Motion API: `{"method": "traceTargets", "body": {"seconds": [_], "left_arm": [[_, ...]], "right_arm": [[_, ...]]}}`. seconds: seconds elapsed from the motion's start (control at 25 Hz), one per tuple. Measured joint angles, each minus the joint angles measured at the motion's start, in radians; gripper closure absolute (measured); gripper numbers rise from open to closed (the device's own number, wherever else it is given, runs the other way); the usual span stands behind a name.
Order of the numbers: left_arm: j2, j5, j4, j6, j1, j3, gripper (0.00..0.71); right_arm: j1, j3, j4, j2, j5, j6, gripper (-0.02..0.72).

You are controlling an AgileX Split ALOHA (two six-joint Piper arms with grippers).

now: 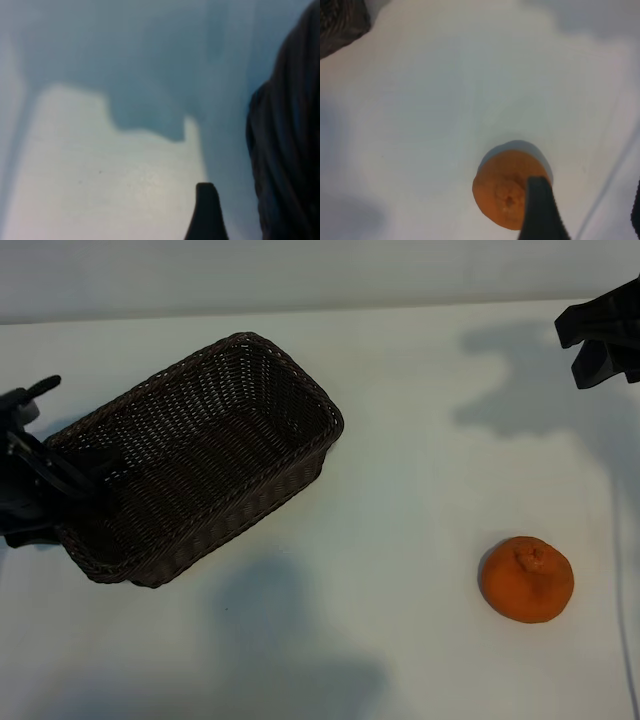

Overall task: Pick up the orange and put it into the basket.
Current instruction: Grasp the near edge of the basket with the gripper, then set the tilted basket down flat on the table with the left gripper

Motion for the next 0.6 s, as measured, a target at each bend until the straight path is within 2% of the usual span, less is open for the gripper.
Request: {"method": "traceTargets", "body": {"seconds": [0.08,0.16,0.2,0.32,0.36,0.6], "left_arm": [[0.016,-0.005,-0.001,0.0,0.0,0.002,0.143],[0.019,-0.01,-0.002,0.0,0.0,0.002,0.175],[0.019,-0.01,-0.002,0.0,0.0,0.002,0.224],[0.019,-0.019,-0.017,-0.01,0.001,0.002,0.492],[0.018,-0.037,-0.033,-0.019,0.001,0.001,0.528],[0.018,-0.036,-0.055,-0.022,0.001,0.002,0.539]], "right_arm": [[0.0,0.0,0.001,0.0,0.0,0.0,0.27],[0.0,0.0,0.001,0.0,0.0,0.0,0.27],[0.0,0.0,0.001,0.0,0.0,0.0,0.27],[0.0,0.0,0.001,0.0,0.0,0.0,0.27],[0.0,0.0,0.001,0.0,0.0,0.0,0.27],[0.0,0.0,0.001,0.0,-0.001,0.0,0.27]]}}
